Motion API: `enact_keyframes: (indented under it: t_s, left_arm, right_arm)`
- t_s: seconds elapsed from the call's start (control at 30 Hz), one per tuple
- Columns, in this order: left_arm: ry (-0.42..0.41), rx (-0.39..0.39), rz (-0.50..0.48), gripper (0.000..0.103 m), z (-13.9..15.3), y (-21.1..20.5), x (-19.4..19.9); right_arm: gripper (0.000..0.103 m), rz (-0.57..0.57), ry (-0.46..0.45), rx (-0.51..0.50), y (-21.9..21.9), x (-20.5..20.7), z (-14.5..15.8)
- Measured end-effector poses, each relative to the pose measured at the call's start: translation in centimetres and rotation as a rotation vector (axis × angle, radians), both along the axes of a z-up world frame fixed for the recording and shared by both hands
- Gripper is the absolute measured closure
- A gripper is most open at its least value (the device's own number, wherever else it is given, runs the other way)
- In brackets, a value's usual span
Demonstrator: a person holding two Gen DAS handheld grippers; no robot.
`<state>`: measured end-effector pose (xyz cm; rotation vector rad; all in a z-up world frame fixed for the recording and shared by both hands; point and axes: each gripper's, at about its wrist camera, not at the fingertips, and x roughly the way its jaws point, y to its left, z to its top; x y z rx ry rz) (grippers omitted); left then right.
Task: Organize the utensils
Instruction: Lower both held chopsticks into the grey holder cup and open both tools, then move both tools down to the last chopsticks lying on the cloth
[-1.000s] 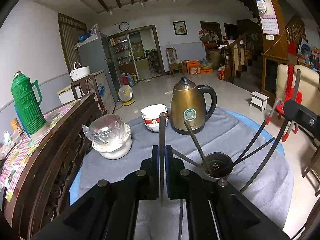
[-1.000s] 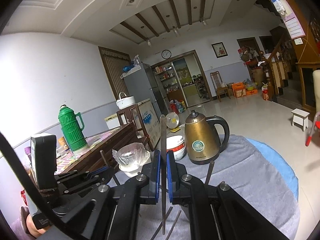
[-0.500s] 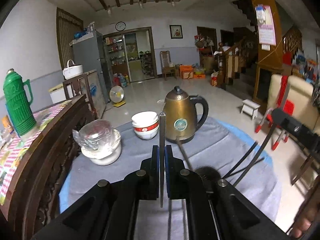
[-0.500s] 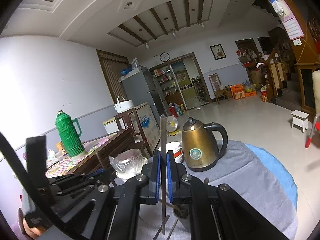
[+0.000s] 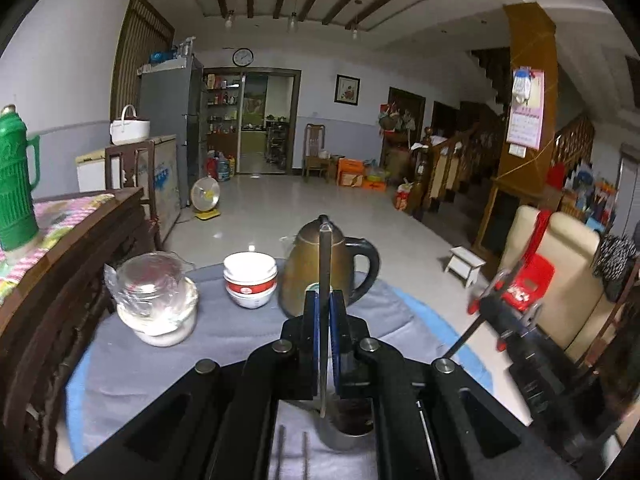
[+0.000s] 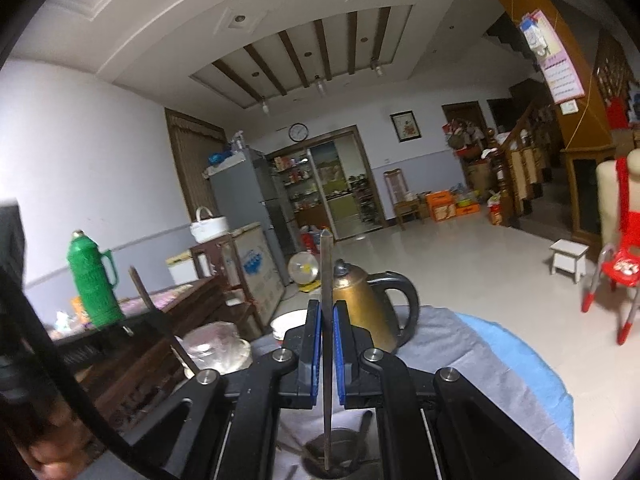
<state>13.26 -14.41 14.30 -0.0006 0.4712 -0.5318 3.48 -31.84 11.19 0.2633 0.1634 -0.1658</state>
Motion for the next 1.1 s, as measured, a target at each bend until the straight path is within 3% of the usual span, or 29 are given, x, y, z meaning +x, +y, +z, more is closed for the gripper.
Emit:
enact_keyframes:
  t_s: [0.23,0.47,0.63,0.67,0.7,0.77,0.83,0.9,1.03,1.1]
  left_arm:
    - [0.034,-0.056,-0.005,0.098,-1.9,-1.3,0.6]
    - [0.131,0.009,-0.015,0.098,-5.8,-2.3,1.7]
    - [0.130,0.057,-0.031,0.095,-6.4,-1.4,0.4]
    - [0.125,0.066,-0.031,0.085,-6.3,-1.0,0.0]
    - [0.122,0.075,-0.031,0.070,-6.2,-0.6,-0.4]
    - [0.092,0.084,-0.022,0.057,-5.9,0.6,-1.5]
    - [0.065,0.113,-0.008,0.051,-5.9,1.6,-2.3]
    - [0.056,0.141,0.017,0.046,-6.3,3.1,-3.1]
    - [0.113,0.190,0.072,0.041,-8.4,5.9,-3.2]
    - [0.166,0.216,0.097,0.041,-10.2,7.3,-3.1]
  right_arm:
    - [0.097,-0.016,0.069,-0.023,0.1,1.1,-2.7]
    - [0.096,0.017,0.132,0.026,-0.8,0.9,-4.3]
    - [0.094,0.053,0.150,0.047,-0.8,0.3,-4.3]
    - [0.093,0.063,0.154,0.051,-0.8,0.3,-4.3]
    - [0.093,0.078,0.161,0.060,-0.8,0.3,-4.3]
    - [0.088,0.108,0.172,0.079,-0.6,-0.2,-4.3]
    - [0.074,0.126,0.151,0.090,-0.5,-1.1,-4.1]
    - [0.039,0.145,0.106,0.110,-0.6,-2.3,-3.8]
    - [0.040,0.129,0.005,0.112,-0.4,-5.6,-2.7]
    - [0.052,0.136,-0.026,0.123,-0.4,-6.9,-2.6]
